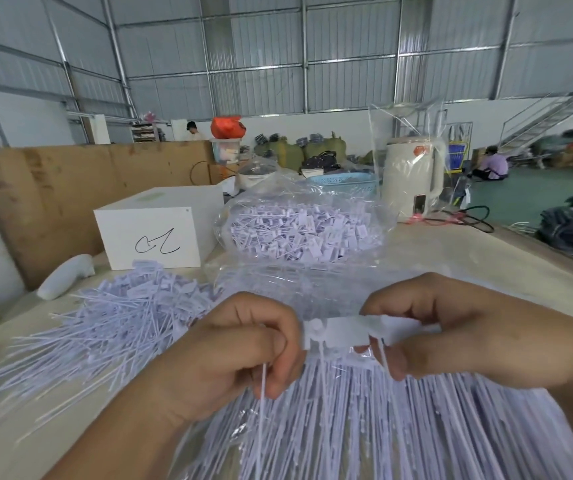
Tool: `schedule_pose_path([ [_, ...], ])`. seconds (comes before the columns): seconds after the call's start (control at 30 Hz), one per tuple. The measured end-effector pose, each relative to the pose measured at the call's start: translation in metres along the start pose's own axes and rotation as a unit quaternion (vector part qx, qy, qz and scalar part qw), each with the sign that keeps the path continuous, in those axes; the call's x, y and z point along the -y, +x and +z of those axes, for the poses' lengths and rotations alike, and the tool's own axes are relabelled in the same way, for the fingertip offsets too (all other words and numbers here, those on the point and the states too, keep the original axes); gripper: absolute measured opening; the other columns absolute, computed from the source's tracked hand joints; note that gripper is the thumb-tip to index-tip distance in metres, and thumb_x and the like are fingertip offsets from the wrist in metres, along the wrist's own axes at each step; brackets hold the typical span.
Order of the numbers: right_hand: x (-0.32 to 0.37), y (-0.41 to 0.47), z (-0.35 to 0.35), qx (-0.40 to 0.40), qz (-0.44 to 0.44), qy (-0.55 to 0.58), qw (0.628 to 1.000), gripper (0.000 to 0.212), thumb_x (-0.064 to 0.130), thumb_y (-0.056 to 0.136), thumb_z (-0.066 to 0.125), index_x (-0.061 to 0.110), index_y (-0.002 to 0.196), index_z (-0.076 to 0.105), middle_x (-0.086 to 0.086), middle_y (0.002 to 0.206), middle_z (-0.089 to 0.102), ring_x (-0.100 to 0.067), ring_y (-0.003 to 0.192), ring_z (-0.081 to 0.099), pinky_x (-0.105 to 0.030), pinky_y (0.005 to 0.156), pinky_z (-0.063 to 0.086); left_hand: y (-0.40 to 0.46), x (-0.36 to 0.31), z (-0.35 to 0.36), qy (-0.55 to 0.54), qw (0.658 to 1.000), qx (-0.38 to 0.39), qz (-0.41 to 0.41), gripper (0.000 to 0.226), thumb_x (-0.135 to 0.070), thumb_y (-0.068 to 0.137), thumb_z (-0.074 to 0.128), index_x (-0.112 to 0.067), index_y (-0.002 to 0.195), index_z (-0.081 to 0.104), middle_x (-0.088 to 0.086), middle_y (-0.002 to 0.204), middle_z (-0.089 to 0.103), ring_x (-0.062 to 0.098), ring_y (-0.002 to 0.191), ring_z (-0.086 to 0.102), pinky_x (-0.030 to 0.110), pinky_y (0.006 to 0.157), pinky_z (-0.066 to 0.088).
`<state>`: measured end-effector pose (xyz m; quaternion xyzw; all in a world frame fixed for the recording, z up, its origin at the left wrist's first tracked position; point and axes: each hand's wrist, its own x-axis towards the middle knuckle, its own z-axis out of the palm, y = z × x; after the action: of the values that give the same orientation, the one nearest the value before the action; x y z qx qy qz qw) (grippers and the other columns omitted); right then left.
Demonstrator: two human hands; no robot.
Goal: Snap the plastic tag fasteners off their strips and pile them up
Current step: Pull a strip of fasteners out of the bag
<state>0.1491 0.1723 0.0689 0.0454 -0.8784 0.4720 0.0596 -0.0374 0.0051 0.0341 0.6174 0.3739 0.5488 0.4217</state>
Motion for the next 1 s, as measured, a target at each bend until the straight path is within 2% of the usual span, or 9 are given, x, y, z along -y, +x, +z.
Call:
schedule_pose_path([
  [0.1, -0.001, -0.001, -0.001, 0.015, 0.019, 0.016, 1.0, 0.038, 0.04, 0.08, 0.066, 0.002, 0.083, 0.067, -0.001, 0.066, 0.058, -0.012, 0.066, 0.053, -0.02, 0.066, 0.041, -0.001, 0.0, 0.003, 0.044, 0.998, -0.044, 0.005, 0.024, -0.027, 0.074, 0.073, -0.024, 0.054, 0.06, -0.006, 0.046, 0.051, 0.008, 0.042, 0.04, 0.017, 0.05, 0.034],
  [0.2, -0.004, 0.004, 0.006, -0.028, 0.046, -0.02, 0.998, 0.032, 0.049, 0.083, 0.065, 0.02, 0.069, 0.066, 0.004, 0.058, 0.054, -0.009, 0.057, 0.051, -0.02, 0.059, 0.04, 0.002, 0.002, 0.008, 0.11, 0.978, -0.179, -0.007, 0.049, -0.041, 0.06, 0.086, -0.027, 0.043, 0.043, -0.007, 0.041, 0.034, 0.01, 0.038, 0.028, 0.017, 0.047, 0.031],
  [0.33, -0.011, 0.019, 0.024, -0.195, 0.045, -0.05, 0.979, 0.049, 0.058, 0.084, 0.062, 0.02, 0.058, 0.045, 0.002, 0.057, 0.031, -0.016, 0.052, 0.033, -0.029, 0.051, 0.029, 0.012, 0.008, 0.016, 0.143, 0.915, -0.378, 0.018, 0.063, -0.037, 0.06, 0.087, -0.021, 0.043, 0.029, -0.003, 0.042, 0.027, 0.014, 0.041, 0.025, 0.018, 0.044, 0.032],
  [0.47, -0.013, 0.021, 0.023, -0.4, 0.023, -0.026, 0.916, 0.059, 0.066, 0.067, 0.055, 0.008, 0.063, 0.041, -0.003, 0.052, 0.036, -0.013, 0.045, 0.035, -0.016, 0.042, 0.034, 0.014, 0.011, 0.012, 0.16, 0.856, -0.49, 0.02, 0.058, -0.041, 0.067, 0.077, -0.014, 0.046, 0.031, 0.009, 0.046, 0.032, 0.016, 0.043, 0.032, 0.022, 0.056, 0.043],
  [0.57, -0.014, 0.017, 0.016, -0.309, 0.008, -0.013, 0.951, 0.06, 0.064, 0.078, 0.064, 0.004, 0.074, 0.053, -0.006, 0.057, 0.039, -0.018, 0.05, 0.038, -0.034, 0.052, 0.039, 0.012, 0.01, 0.005, 0.092, 0.902, -0.42, 0.021, 0.055, -0.033, 0.064, 0.084, -0.021, 0.04, 0.037, -0.003, 0.04, 0.032, 0.012, 0.037, 0.029, 0.024, 0.048, 0.032],
  [0.73, -0.01, 0.019, 0.033, -0.104, -0.002, 0.005, 0.995, 0.031, 0.049, 0.082, 0.066, 0.034, 0.109, 0.063, -0.003, 0.069, 0.058, -0.025, 0.065, 0.054, -0.041, 0.065, 0.045, 0.009, 0.014, 0.017, 0.074, 0.978, -0.19, -0.034, 0.051, -0.058, 0.068, 0.072, -0.025, 0.04, 0.046, -0.01, 0.037, 0.037, 0.008, 0.036, 0.032, 0.019, 0.044, 0.03],
  [0.83, -0.006, 0.02, 0.037, -0.075, 0.019, -0.023, 0.997, 0.037, 0.052, 0.085, 0.062, 0.021, 0.104, 0.064, -0.026, 0.1, 0.065, -0.038, 0.092, 0.064, -0.056, 0.083, 0.05, 0.011, 0.012, 0.026, 0.09, 0.979, -0.176, -0.05, 0.05, -0.053, 0.071, 0.069, -0.024, 0.039, 0.044, -0.007, 0.038, 0.035, 0.007, 0.036, 0.035, 0.015, 0.045, 0.034],
  [0.93, -0.007, 0.02, 0.031, -0.074, 0.08, -0.074, 0.991, 0.058, 0.059, 0.082, 0.056, 0.002, 0.092, 0.06, -0.018, 0.073, 0.055, -0.023, 0.063, 0.056, -0.04, 0.065, 0.046, 0.013, 0.013, 0.029, 0.11, 0.971, -0.207, -0.049, 0.053, -0.048, 0.078, 0.064, -0.021, 0.04, 0.039, -0.002, 0.039, 0.03, 0.009, 0.037, 0.033, 0.013, 0.046, 0.034],
  [1.0, -0.008, 0.018, 0.027, -0.062, 0.104, -0.061, 0.991, 0.049, 0.056, 0.081, 0.059, 0.008, 0.071, 0.056, -0.007, 0.061, 0.051, -0.012, 0.058, 0.056, -0.038, 0.065, 0.045, 0.012, 0.013, 0.028, 0.117, 0.968, -0.218, -0.047, 0.052, -0.05, 0.076, 0.062, -0.021, 0.04, 0.037, -0.001, 0.041, 0.026, 0.011, 0.038, 0.032, 0.017, 0.047, 0.032],
])
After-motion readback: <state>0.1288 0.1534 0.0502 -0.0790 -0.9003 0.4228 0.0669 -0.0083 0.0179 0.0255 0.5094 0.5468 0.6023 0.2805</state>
